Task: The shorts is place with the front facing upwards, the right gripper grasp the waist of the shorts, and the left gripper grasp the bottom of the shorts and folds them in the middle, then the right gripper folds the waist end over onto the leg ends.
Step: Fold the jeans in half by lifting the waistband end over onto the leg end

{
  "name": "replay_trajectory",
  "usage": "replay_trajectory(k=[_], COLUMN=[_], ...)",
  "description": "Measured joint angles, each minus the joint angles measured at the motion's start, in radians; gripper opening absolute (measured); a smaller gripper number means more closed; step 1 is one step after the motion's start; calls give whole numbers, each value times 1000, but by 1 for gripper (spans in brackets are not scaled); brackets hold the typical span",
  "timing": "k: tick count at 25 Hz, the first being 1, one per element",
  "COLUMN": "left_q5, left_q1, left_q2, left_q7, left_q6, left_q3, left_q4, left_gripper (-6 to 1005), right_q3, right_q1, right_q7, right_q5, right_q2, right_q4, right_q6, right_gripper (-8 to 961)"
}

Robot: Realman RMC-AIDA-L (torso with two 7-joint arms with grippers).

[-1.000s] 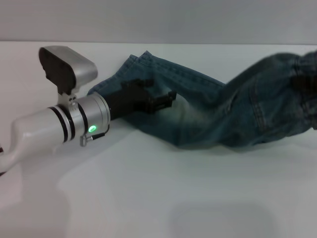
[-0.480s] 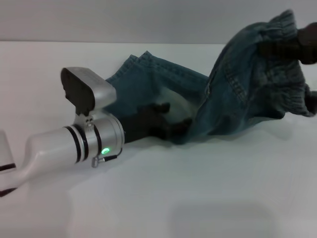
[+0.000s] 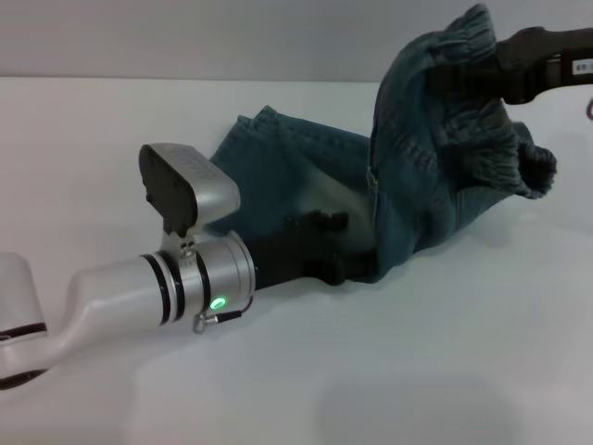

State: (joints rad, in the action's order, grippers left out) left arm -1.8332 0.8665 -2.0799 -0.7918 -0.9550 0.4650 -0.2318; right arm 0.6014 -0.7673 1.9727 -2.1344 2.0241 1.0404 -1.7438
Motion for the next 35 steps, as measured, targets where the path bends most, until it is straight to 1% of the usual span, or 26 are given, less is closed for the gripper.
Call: replay_trajectory(k=[1,5,12,20,30,35], left_q5=[-25,-112,-255,-365,-377,-377], left_q1=[0,-2,-15,-31,-48,-87], left_q2=[0,0,0,0,1,15], left_q7=[1,1,3,4,30,19], left_q6=[0,2,4,9,18,11], left_q3=[-25,-107,-226,-326,-370,-413], left_q4=[-7,-28,-60,-96,-133,-74], left_gripper=[798,798,798,798,798,798], right_q3=[5,19,40,61,98,102], right_q1=[-13,-27,-61,-82,-83,-68], right_q7=[-2,-2,-2,-3,-14,-20], right_q5=[1,1,1,1,1,0], right_q2=[-1,-1,1,0,2,-3], right_q4=[-16,-26,-53,-82,-101,-104], right_q6=[3,4,4,9,17,17], right_gripper=[61,61,61,61,62,62])
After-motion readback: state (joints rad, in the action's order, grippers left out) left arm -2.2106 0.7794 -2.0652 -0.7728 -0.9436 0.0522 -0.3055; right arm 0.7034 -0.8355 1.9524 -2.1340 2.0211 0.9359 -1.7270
